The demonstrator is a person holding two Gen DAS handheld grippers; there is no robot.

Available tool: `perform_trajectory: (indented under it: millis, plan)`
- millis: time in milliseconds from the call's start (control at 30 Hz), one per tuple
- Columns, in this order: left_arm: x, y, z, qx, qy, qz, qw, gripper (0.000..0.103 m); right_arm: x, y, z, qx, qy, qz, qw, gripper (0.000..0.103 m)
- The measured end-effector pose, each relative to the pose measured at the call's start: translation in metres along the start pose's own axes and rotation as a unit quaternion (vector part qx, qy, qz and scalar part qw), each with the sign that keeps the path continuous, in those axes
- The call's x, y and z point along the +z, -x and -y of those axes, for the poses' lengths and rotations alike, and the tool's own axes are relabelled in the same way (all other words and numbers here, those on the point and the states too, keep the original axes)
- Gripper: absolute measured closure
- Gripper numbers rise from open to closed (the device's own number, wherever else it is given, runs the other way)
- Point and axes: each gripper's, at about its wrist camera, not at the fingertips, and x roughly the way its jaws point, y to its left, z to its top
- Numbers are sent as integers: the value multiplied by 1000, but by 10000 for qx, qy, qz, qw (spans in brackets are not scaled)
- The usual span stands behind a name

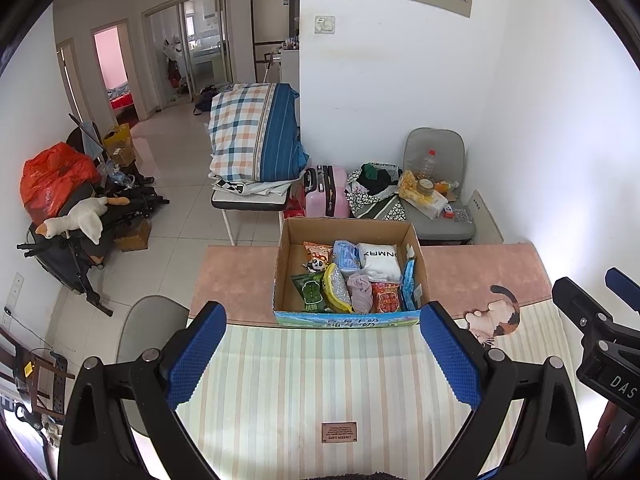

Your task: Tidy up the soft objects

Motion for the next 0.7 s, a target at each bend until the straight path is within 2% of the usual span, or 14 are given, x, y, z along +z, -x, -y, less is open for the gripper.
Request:
perform_trajectory:
  millis: [700]
  plan:
    - [-1, 0, 6, -38, -43, 39, 10000, 4, 4, 0, 1, -27, 54, 35, 10000, 0]
